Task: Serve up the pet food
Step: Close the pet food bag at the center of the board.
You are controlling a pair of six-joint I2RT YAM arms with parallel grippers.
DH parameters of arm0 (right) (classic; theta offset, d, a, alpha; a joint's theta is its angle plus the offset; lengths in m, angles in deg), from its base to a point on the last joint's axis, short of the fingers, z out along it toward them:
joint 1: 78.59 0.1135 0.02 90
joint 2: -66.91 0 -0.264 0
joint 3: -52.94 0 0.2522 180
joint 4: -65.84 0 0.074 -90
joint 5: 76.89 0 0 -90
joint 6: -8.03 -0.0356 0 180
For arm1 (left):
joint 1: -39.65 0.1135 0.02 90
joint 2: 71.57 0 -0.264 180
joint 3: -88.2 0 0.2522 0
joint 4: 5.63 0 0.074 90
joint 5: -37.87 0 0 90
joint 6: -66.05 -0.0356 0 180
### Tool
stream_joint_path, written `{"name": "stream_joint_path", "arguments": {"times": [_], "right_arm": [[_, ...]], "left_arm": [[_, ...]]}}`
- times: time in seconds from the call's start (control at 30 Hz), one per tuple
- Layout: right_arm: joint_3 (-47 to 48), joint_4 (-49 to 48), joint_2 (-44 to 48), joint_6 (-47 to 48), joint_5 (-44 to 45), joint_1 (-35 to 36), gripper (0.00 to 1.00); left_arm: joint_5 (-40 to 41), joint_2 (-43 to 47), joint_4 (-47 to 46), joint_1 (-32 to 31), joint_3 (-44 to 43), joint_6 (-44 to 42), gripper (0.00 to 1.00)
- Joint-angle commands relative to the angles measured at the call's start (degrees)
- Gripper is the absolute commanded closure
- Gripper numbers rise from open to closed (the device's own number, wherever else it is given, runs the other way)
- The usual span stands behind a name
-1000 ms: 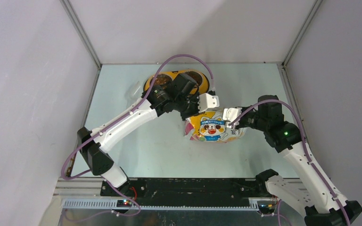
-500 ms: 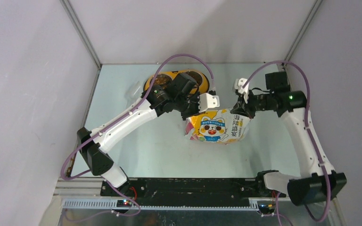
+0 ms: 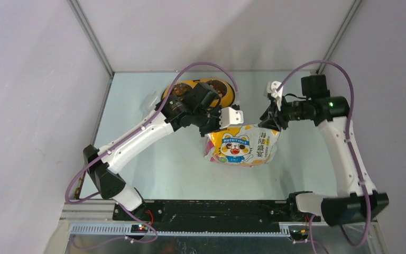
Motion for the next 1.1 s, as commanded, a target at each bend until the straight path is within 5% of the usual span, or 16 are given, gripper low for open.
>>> {"name": "stream_joint_path", "arguments": {"times": [0.0,0.17,0.43,0.5,0.73,0.93,1.07], "right_arm": [[-5.07,-11.29,8.94,0.77,6.93,1.1,0.6],[-8.89,-11.4,14.11,4.22,13.87,1.9,0.42],[-14.17,-15.67,16.99,5.3,21.83,3.07,0.44],[-15.49,-17.35,17.53,4.88,23.16,3.48,0.49],[-15.38,-16.93,18.04,5.58,22.41,4.15,1.0],[-12.12,-13.36,16.45,5.23,18.89,3.36,1.0],[-12.06,-13.84,18.27,4.55,14.98,1.54,0.7]], "left_arm": [[0.8,4.87,1.11,0.87,-2.19,-1.8,1.0],[0.66,4.31,1.27,0.87,-2.38,-1.92,1.0],[0.52,3.57,1.78,0.85,-3.08,-1.67,1.0],[0.56,3.58,1.75,0.87,-3.02,-1.59,1.0],[0.46,3.36,1.74,0.78,-2.93,-1.57,1.0],[0.43,3.26,1.93,0.75,-3.07,-1.6,1.0],[0.51,3.44,1.84,0.77,-2.84,-1.57,1.0]]}}
